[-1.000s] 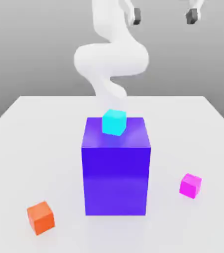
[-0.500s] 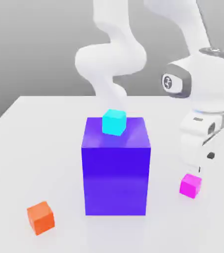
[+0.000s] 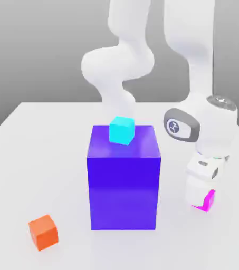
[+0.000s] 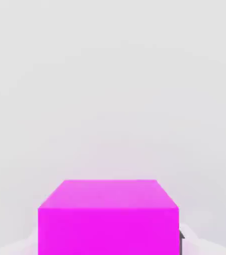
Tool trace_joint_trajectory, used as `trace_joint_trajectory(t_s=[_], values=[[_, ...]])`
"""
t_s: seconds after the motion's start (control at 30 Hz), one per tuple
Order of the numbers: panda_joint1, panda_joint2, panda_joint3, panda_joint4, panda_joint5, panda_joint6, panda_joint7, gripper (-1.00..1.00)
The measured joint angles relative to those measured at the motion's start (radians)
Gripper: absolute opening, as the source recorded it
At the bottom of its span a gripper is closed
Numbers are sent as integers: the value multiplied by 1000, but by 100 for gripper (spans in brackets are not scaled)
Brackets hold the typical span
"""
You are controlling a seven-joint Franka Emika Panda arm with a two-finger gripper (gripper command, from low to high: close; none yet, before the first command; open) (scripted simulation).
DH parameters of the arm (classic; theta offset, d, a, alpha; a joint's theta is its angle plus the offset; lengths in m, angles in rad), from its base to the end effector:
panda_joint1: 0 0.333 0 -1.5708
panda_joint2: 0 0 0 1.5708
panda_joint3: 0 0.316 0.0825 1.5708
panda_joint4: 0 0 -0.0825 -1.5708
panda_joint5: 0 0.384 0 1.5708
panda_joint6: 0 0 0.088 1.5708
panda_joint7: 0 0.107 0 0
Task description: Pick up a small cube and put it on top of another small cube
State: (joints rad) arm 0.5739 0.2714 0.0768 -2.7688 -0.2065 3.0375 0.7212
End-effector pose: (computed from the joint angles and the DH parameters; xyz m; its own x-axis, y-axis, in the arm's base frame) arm 0.2842 0.2399 0.1349 0.9913 0.1317 0.0006 0.1317 -0.9913 0.0005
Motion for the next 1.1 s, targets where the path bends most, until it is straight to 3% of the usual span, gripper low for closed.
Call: trace_joint_trajectory(t_s=[0.23,0.97,1.07,1.1], values=[[-56,-198,87,-13,158,-184,-134,-100],[-174,162,48,768,129,-609,-558,-100],[-172,251,37,811,119,-564,-574,-100],[-168,285,31,816,114,-535,-573,100]])
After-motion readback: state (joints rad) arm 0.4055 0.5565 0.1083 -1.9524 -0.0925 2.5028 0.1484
